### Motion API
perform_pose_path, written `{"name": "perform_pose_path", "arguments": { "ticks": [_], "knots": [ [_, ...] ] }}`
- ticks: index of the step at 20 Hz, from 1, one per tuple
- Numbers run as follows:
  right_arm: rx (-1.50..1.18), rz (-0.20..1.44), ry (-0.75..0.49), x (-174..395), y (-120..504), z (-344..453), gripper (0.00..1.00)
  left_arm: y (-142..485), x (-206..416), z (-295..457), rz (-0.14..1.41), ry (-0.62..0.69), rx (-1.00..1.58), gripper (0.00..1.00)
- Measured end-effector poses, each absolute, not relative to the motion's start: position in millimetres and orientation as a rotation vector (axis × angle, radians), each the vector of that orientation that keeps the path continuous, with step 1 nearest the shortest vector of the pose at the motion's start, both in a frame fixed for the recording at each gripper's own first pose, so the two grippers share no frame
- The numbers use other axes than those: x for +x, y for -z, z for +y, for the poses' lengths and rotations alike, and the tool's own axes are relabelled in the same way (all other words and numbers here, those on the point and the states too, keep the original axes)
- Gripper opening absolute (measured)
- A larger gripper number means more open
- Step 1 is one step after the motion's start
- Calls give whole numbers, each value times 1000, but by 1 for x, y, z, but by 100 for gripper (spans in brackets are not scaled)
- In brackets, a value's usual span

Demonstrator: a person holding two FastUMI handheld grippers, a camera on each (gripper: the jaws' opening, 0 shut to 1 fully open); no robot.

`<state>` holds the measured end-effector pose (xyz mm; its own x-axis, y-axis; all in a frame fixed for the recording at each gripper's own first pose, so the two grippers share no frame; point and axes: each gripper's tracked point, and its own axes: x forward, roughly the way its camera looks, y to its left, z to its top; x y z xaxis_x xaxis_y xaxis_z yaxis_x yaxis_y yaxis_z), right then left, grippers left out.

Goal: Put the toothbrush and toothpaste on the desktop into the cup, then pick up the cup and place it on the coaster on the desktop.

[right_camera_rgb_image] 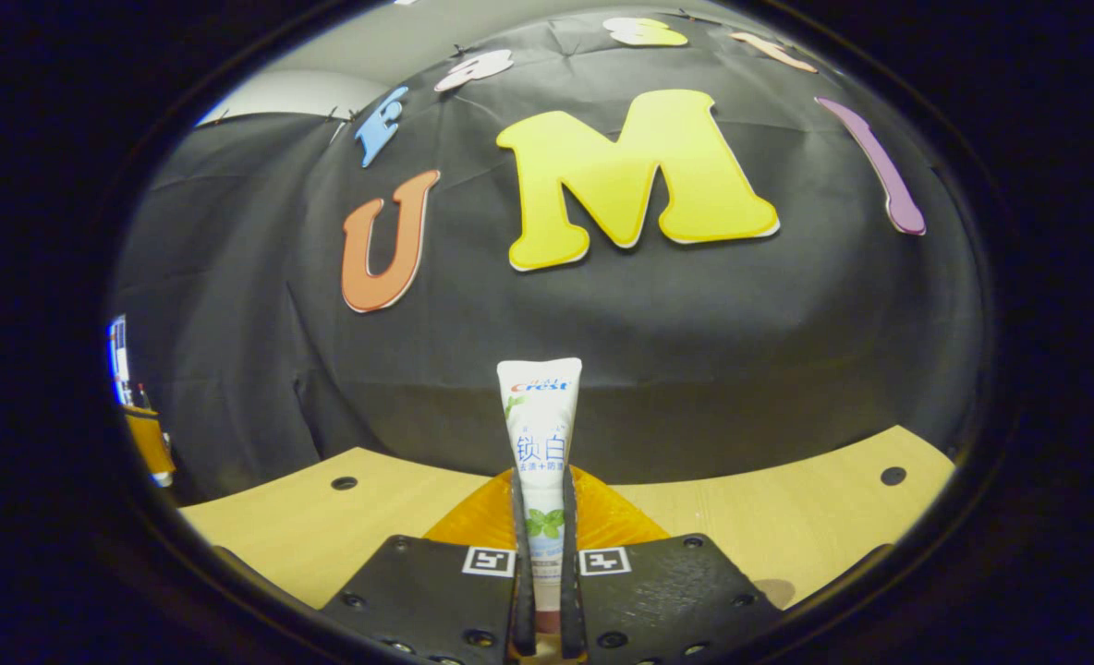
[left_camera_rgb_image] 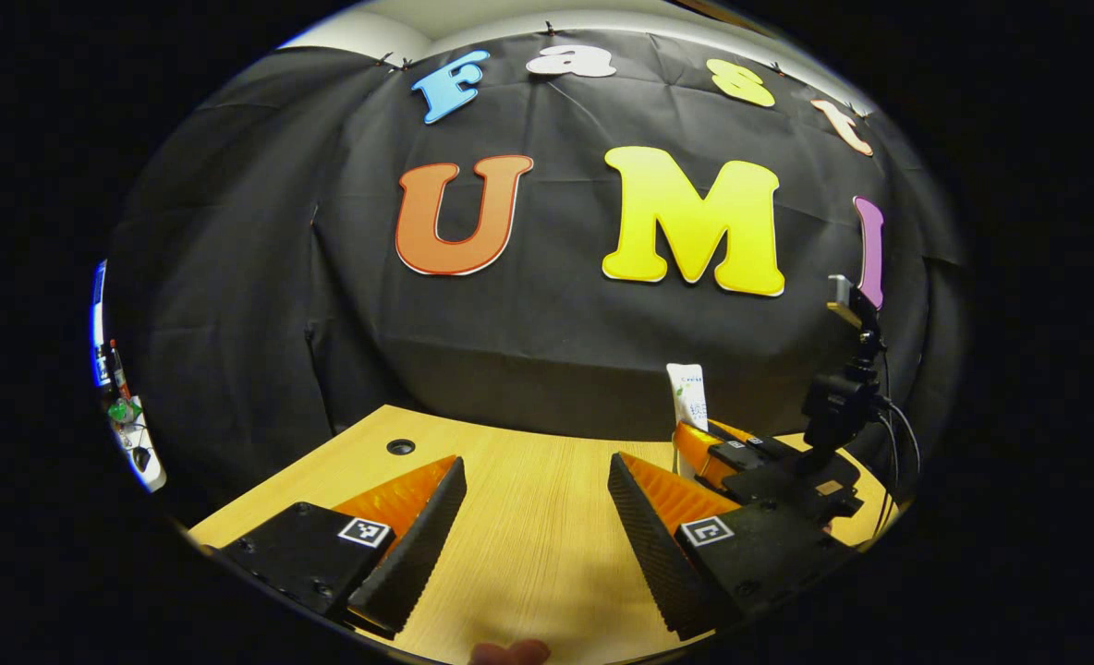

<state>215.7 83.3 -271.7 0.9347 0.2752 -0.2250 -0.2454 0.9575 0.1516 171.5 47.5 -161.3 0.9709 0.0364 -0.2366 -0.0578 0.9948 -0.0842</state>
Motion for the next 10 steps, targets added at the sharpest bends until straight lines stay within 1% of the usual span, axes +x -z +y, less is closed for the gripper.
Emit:
{"name": "perform_pose_path", "arguments": {
  "ticks": [4,5,6,7,8,9,10],
  "knots": [
    [113,268,-249,210,286,80,23,163,168,51,248,-53,-88,98],
    [111,265,-251,208,286,81,27,165,168,52,256,-55,-94,98],
    [111,267,-251,206,287,80,36,168,168,52,262,-57,-98,98],
    [117,272,-253,204,287,80,55,168,167,53,263,-58,-103,98],
    [119,276,-249,202,287,78,57,169,166,53,263,-60,-106,98],
    [122,276,-245,200,285,76,52,168,165,53,260,-61,-109,98],
    [128,270,-247,195,279,74,53,165,165,52,256,-59,-111,98]
  ]
}}
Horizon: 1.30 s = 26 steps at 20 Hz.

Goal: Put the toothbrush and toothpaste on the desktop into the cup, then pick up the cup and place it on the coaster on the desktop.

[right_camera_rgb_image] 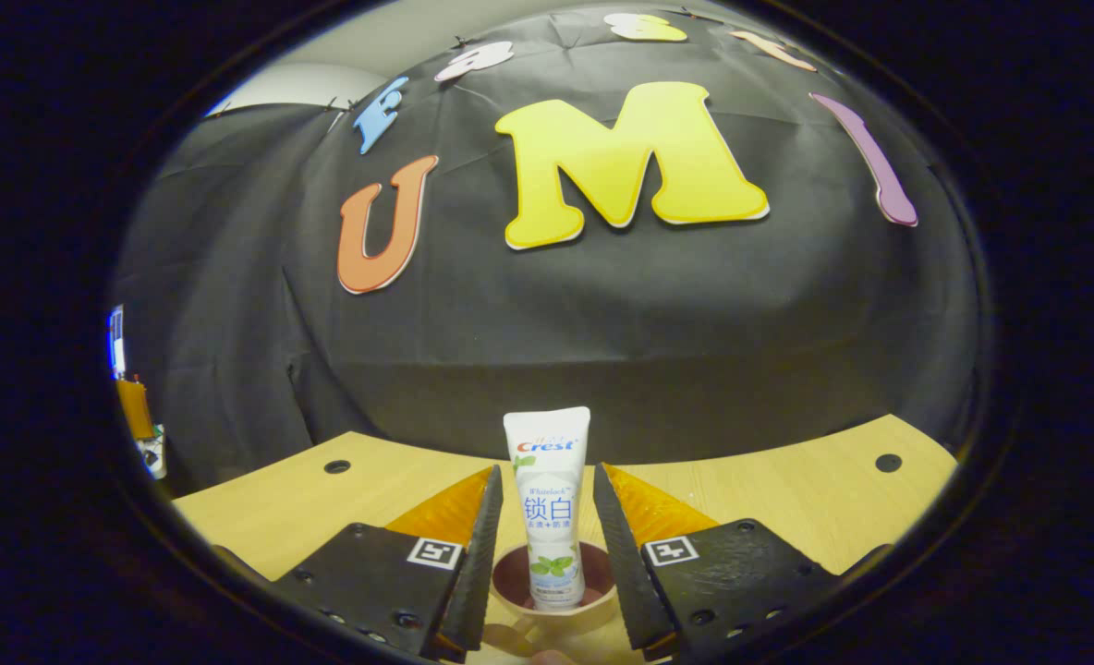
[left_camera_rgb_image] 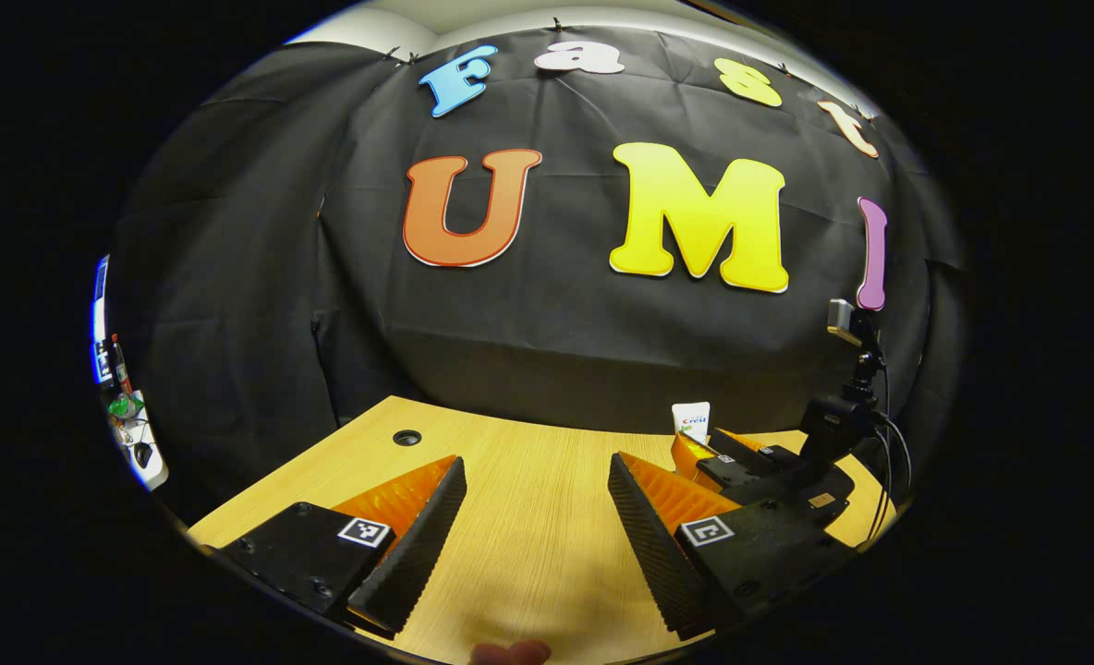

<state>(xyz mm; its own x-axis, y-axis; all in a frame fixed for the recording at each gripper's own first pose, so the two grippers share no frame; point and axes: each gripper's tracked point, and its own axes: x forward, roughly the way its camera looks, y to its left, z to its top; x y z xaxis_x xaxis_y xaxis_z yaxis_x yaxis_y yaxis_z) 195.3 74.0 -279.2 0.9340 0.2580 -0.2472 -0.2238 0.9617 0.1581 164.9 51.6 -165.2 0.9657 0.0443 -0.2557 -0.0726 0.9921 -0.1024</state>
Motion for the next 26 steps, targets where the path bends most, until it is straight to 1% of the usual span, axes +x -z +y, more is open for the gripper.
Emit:
{"name": "perform_pose_path", "arguments": {
  "ticks": [1,4,5,6,7,9,12,14,16,20,21,22,23,24,26],
  "knots": [
    [129,263,-245,193,273,72,65,164,164,50,253,-56,-113,98],
    [123,252,-232,180,247,59,81,155,163,37,236,-29,-117,98],
    [120,250,-225,172,236,51,84,152,162,31,230,-10,-127,98],
    [115,253,-213,163,225,42,84,152,162,24,233,5,-137,98],
    [110,256,-198,152,214,31,90,155,162,17,248,18,-141,97],
    [94,267,-172,129,193,9,96,157,162,4,267,46,-148,98],
    [56,307,-143,88,170,-21,95,154,166,-21,275,98,-161,98],
    [36,341,-136,61,155,-41,96,162,172,-41,330,137,-179,98],
    [14,366,-124,39,140,-64,95,177,180,-61,438,170,-212,98],
    [-16,392,-102,7,111,-109,96,220,193,-87,695,215,-190,98],
    [-27,393,-100,4,105,-118,96,233,193,-97,766,243,-210,100],
    [-32,393,-96,1,99,-127,93,247,193,-103,841,256,-223,100],
    [-27,395,-93,0,95,-135,93,263,192,-105,914,261,-210,98],
    [-15,396,-86,0,93,-140,96,276,197,-104,961,258,-181,98],
    [3,405,-66,0,92,-147,96,299,201,-101,1031,261,-126,98]
  ]
}}
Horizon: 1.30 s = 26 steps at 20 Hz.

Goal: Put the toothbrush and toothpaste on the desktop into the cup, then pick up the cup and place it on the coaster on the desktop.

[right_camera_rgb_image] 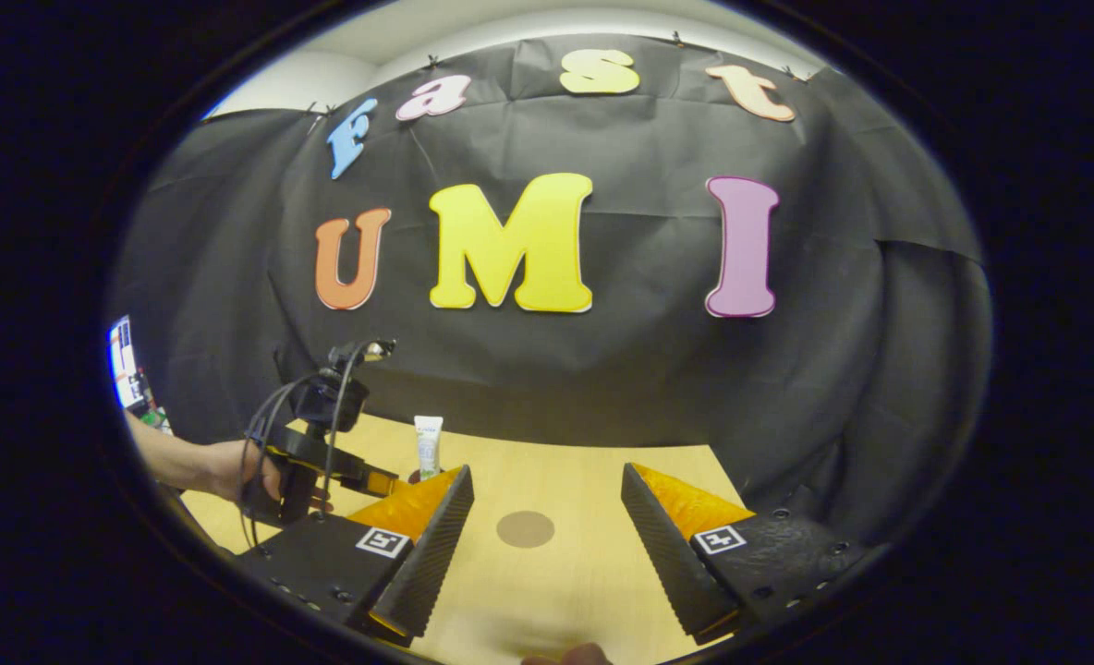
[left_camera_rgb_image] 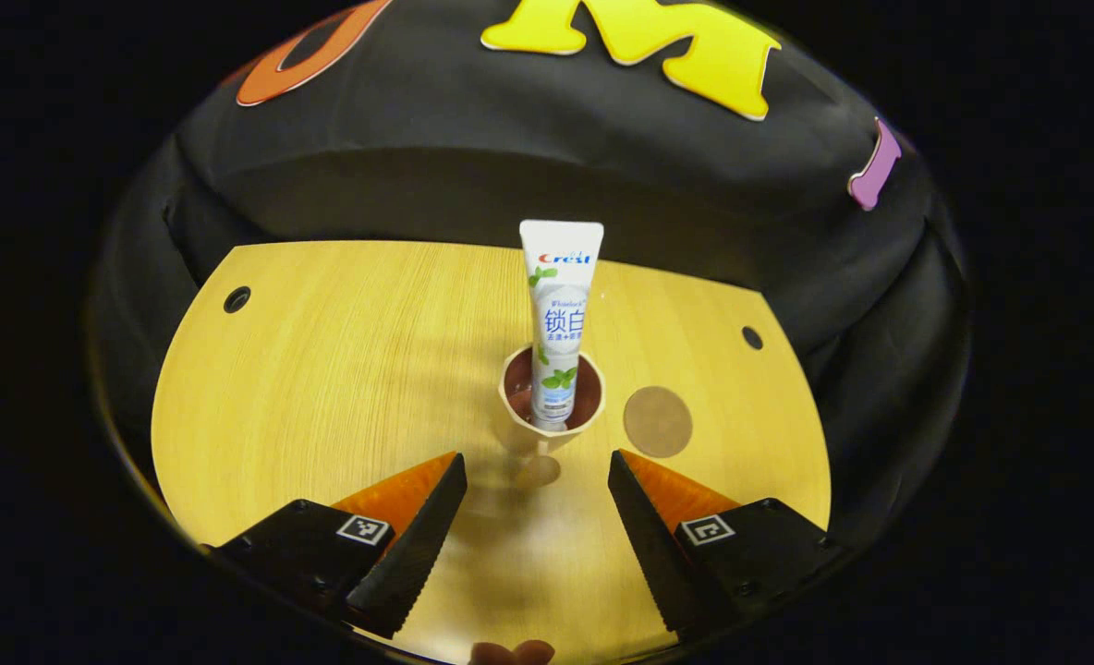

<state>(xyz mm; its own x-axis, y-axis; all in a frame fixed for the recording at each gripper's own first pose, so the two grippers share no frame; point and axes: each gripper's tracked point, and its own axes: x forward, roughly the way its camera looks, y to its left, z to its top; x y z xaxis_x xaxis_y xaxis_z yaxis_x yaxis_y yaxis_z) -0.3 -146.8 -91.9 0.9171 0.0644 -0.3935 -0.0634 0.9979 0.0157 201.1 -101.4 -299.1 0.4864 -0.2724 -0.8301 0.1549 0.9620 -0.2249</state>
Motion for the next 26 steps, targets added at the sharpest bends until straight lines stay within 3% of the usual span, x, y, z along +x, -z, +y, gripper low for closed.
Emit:
{"name": "perform_pose_path", "arguments": {
  "ticks": [4,10,11,18,19,21,22,26],
  "knots": [
    [15,443,-51,-2,100,-149,96,338,190,-105,1166,275,-76,98],
    [36,517,-21,-8,127,-156,96,359,179,-113,1230,282,-39,97],
    [48,533,-15,-9,132,-156,95,359,174,-115,1239,286,-41,88],
    [76,570,30,-19,142,-163,96,344,139,-112,1285,311,41,62],
    [79,575,38,-18,143,-165,96,337,135,-110,1277,315,55,29],
    [91,582,48,-22,145,-168,96,326,121,-107,1286,319,73,30],
    [94,583,51,-24,146,-169,96,351,163,-121,1282,322,73,29],
    [90,578,51,-28,144,-169,96,325,127,-110,1263,302,63,25]
  ]
}}
